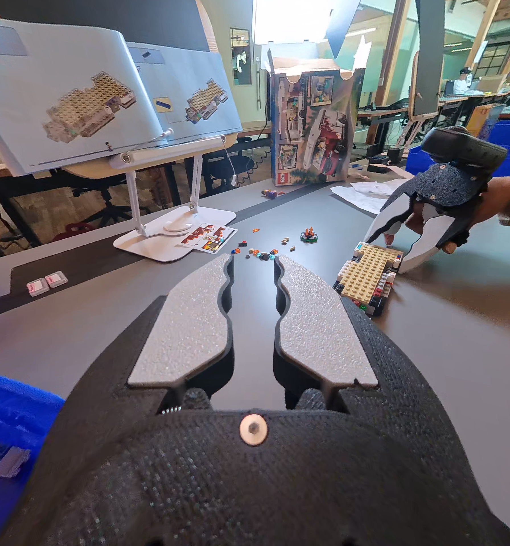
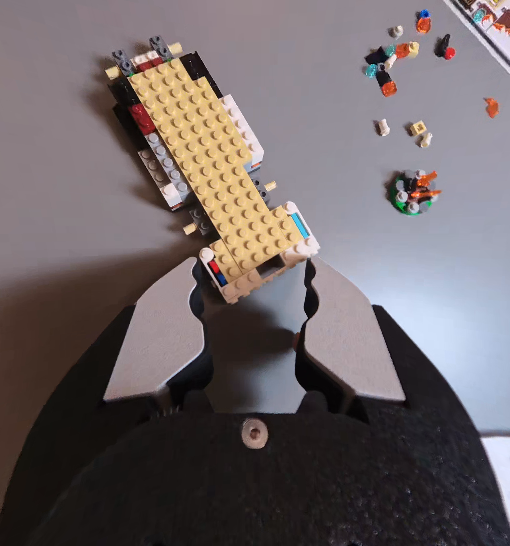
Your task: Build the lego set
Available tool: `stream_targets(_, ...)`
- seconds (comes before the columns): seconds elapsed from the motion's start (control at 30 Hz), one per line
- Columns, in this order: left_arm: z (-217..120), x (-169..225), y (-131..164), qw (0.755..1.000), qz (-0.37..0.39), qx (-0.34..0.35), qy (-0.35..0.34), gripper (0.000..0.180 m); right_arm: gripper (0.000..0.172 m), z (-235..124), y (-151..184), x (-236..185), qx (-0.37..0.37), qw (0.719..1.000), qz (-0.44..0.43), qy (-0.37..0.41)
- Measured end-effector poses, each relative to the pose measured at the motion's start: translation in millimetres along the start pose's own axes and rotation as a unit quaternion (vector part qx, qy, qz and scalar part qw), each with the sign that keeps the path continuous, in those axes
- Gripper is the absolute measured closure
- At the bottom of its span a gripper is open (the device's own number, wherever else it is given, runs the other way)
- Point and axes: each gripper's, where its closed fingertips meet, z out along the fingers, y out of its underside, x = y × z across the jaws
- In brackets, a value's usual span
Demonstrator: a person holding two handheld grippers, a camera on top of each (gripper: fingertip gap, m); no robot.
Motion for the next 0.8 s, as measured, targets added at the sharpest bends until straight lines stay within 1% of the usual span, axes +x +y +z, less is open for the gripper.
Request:
stream_targets(0.17,2.3,-0.6,4.0,1.0,-0.003,-0.005,0.003,0.155,0.114,15.6,-20.3,11.7,-0.003,0.999,-0.035,0.004)
stream_targets(0.23,2.0,-1.4,7.0,1.0,-0.002,-0.01,0.001,0.155,0.113,18.6,-23.9,13.5,-0.003,1.0,-0.024,-0.001)
stream_targets(0.3,-4.1,-6.4,1.8,1.0,0.001,-0.003,-0.012,0.156,0.11,14.0,-27.4,14.0,0.012,1.0,-0.018,0.005)
stream_targets(0.4,-33.2,-37.4,-21.9,0.997,0.023,0.018,-0.078,0.159,0.108,-10.5,-36.7,12.7,0.067,0.997,0.012,0.025)
stream_targets(0.47,-66.2,-73.4,-38.6,0.989,0.037,0.017,-0.141,0.161,0.108,-34.5,-43.0,9.8,0.116,0.992,0.038,0.042)
stream_targets(0.5,-84.3,-94.6,-43.7,0.984,0.036,0.005,-0.174,0.161,0.108,-47.3,-46.2,8.6,0.143,0.987,0.051,0.053)
stream_targets(0.57,-116.4,-134.1,-47.4,0.974,0.027,-0.032,-0.221,0.162,0.111,-70.6,-52.8,5.7,0.208,0.971,0.087,0.075)
stream_targets(0.6,-129.1,-152.2,-45.5,0.969,0.017,-0.06,-0.238,0.163,0.115,-78.0,-54.4,3.6,0.237,0.962,0.109,0.08)
stream_targets(0.67,-141.1,-176.8,-33.1,0.963,0.001,-0.138,-0.23,0.162,0.117,-82.9,-54.0,-0.4,0.278,0.947,0.139,0.084)
stream_targets(0.7,-142.8,-186.6,-25.1,0.959,0.001,-0.18,-0.221,0.162,0.12,-81.6,-53.3,-1.8,0.295,0.941,0.143,0.086)
stream_targets(0.73,-140.4,-189.7,-13.3,0.955,0.004,-0.231,-0.189,0.164,0.121,-78.4,-52.8,-2.9,0.308,0.937,0.139,0.086)
stream_targets(0.8,-131.9,-184.3,17.5,0.937,-0.004,-0.337,-0.095,0.163,0.121,-71.5,-52.3,-3.2,0.323,0.934,0.13,0.085)
